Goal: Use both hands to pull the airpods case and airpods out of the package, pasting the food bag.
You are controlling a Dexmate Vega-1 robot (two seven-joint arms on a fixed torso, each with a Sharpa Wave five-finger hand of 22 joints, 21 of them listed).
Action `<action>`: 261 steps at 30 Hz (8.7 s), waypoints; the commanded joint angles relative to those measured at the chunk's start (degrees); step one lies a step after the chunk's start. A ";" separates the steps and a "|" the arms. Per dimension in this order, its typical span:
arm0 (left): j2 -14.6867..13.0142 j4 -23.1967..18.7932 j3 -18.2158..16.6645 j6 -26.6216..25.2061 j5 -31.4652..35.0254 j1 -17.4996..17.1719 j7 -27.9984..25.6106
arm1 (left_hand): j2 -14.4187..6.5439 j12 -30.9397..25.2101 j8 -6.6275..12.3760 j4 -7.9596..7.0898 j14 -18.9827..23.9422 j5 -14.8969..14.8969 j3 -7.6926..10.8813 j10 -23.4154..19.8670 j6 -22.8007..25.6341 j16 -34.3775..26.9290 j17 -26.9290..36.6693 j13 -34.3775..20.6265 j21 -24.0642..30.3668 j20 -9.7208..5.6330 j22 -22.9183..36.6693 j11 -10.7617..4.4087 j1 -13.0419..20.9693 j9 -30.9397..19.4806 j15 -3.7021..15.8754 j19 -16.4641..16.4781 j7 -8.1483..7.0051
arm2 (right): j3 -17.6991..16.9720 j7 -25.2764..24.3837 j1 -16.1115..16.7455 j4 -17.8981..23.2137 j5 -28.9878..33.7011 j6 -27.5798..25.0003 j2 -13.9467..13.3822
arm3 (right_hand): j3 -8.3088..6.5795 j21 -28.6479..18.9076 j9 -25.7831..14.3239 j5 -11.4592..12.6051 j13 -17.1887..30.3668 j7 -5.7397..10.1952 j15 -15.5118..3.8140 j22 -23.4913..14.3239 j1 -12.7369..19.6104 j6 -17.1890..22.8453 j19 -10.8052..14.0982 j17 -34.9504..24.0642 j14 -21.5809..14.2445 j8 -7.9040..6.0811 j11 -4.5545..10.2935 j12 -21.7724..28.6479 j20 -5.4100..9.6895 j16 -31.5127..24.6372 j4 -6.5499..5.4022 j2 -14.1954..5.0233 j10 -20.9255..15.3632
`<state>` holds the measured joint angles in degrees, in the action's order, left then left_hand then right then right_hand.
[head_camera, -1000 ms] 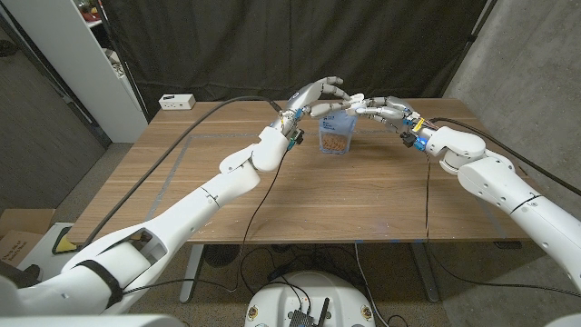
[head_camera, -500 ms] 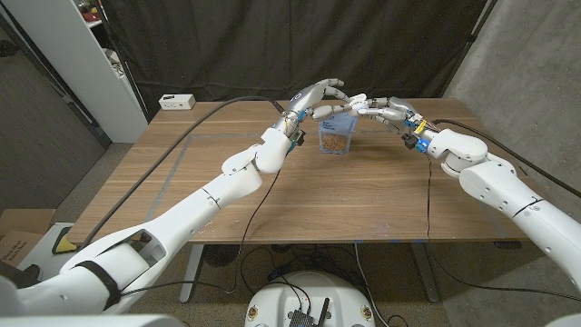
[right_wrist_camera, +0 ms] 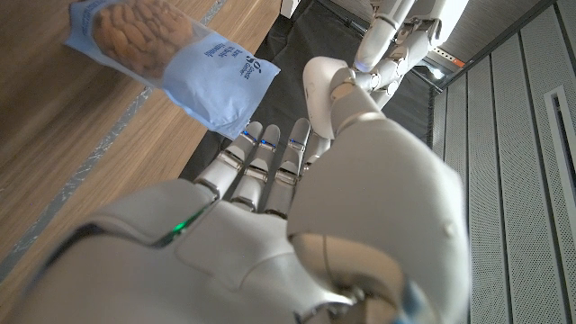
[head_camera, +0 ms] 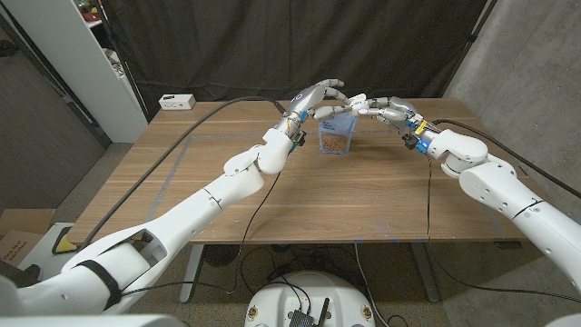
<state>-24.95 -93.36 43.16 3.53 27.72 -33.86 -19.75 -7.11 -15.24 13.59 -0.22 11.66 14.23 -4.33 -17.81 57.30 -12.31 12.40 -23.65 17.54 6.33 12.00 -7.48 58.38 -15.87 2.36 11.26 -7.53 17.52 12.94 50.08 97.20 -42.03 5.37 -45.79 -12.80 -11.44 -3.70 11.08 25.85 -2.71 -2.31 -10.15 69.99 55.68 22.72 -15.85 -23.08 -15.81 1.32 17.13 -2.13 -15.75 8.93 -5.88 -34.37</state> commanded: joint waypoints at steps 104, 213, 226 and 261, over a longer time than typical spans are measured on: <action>2.24 5.33 0.73 3.37 -3.89 1.27 -1.25 | -1.85 -0.10 0.60 3.00 1.40 2.67 1.82 -1.26 -1.72 -0.28 0.29 0.40 1.38 -0.13 0.38 -0.54 8.32 -3.22 3.05 1.17 -0.26 | 0.60 -1.96 0.78 0.16 4.01 3.69 0.45 | 1.80 -0.16 -28.49 0.05 0.55 -0.22 -4.10 -0.04 1.51 -0.72 -1.12 -1.08 1.51 -3.14 -0.58 -1.28 0.96 -1.57 -0.39 -1.88 1.13; 4.18 5.90 -0.39 6.10 -10.98 0.79 1.46 | 0.15 1.91 0.22 -2.09 -3.79 0.23 0.40 2.59 -5.00 0.58 0.33 2.28 -0.78 0.73 -0.96 -0.02 3.78 -6.52 1.55 -3.60 -2.08 | 3.04 -10.24 1.39 2.27 18.22 8.21 1.38 | 3.94 -0.27 -25.28 -0.17 -0.45 5.04 -5.47 -0.11 -4.06 1.91 -0.92 -2.61 1.21 -0.62 2.28 -1.82 0.92 -4.26 -3.06 -3.88 -0.90; 4.81 7.31 0.31 6.37 -9.77 1.70 0.51 | 1.01 1.78 -0.58 -2.56 -3.44 0.43 -0.70 2.39 -4.63 0.43 0.17 2.62 -0.99 0.43 -0.90 0.02 2.79 -5.32 1.98 -3.47 -0.94 | 2.94 -10.41 1.25 1.84 19.10 8.56 1.41 | 3.63 -0.28 -25.88 -0.10 -0.15 4.76 -5.49 -0.14 -3.89 1.21 -1.26 -2.85 1.60 -0.52 2.13 -1.92 0.92 -4.54 -2.90 -3.89 -0.47; 3.79 7.33 1.65 3.67 -6.90 3.03 1.31 | 2.37 1.71 -0.57 -2.98 -3.79 0.53 -2.87 2.97 -1.95 0.53 -0.22 3.71 -1.82 0.27 -0.68 0.08 1.07 -2.36 2.54 -3.65 -0.49 | 4.08 -13.70 0.20 0.67 24.97 10.02 2.69 | 5.67 -0.92 -23.96 -0.79 -1.21 9.88 -5.51 -0.07 -9.45 6.67 0.98 -2.61 -1.45 -1.78 4.02 -1.04 -2.06 -5.51 -5.29 -2.24 -5.16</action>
<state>-21.15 -86.30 44.58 7.72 21.04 -31.02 -19.11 -4.57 -13.53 12.24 -3.54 8.08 14.65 -7.04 -14.61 53.42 -11.67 12.24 -19.93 15.76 6.54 11.07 -6.97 58.58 -18.04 2.25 7.80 -8.28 21.12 0.78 50.55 98.17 -19.94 14.29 -43.51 -7.11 -12.14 -15.75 10.40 24.69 -1.65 -2.54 -10.15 61.11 53.24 23.37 -18.50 -23.89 -15.75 4.32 15.53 -3.81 -21.08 4.15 -8.22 -37.79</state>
